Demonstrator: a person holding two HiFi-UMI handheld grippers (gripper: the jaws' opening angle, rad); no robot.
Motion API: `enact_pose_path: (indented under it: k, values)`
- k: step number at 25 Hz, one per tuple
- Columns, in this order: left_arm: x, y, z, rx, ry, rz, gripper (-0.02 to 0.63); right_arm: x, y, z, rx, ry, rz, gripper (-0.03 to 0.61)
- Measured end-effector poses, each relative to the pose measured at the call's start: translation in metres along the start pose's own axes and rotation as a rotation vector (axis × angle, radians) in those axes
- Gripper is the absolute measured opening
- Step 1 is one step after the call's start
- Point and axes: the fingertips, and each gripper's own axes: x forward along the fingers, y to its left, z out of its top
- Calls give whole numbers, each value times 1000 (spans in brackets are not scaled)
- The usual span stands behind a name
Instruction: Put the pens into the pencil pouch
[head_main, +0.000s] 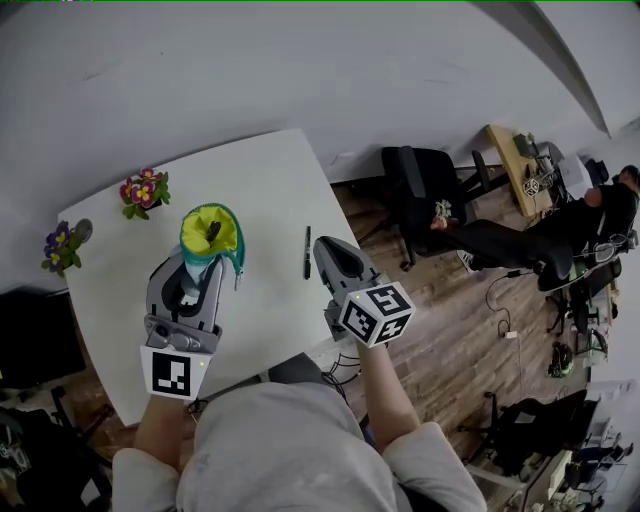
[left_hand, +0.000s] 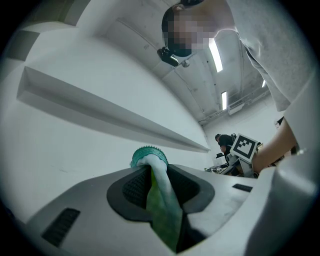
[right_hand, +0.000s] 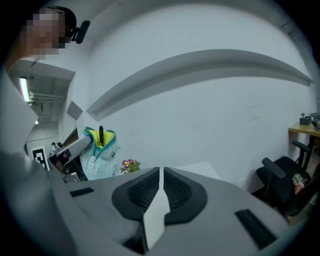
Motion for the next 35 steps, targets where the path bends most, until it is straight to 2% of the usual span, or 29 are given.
enact_pose_path:
  k: [4, 10, 17, 23, 28, 33, 35]
  values:
    - [6, -10, -3, -4, 6, -17, 117, 1, -25, -36, 54, 96, -46, 43]
    - [13, -19, -8, -3, 28, -15, 117, 15, -51, -77, 74, 219, -67, 43]
    - [12, -17, -18, -18, 60, 33, 112, 40, -82, -121, 91, 374, -107, 44]
    - [14, -12, -26, -24, 85, 85, 94, 67, -115, -156, 134, 533, -160, 100]
    - [12, -6, -31, -27, 101, 127, 91, 92, -132, -168, 96, 653, -204, 103]
    - [7, 3, -37, -26, 121, 160, 91, 108, -137, -179, 76, 729, -236, 103]
    - [4, 6, -37, -26, 119, 170, 92, 108, -138, -181, 46, 744, -254, 81]
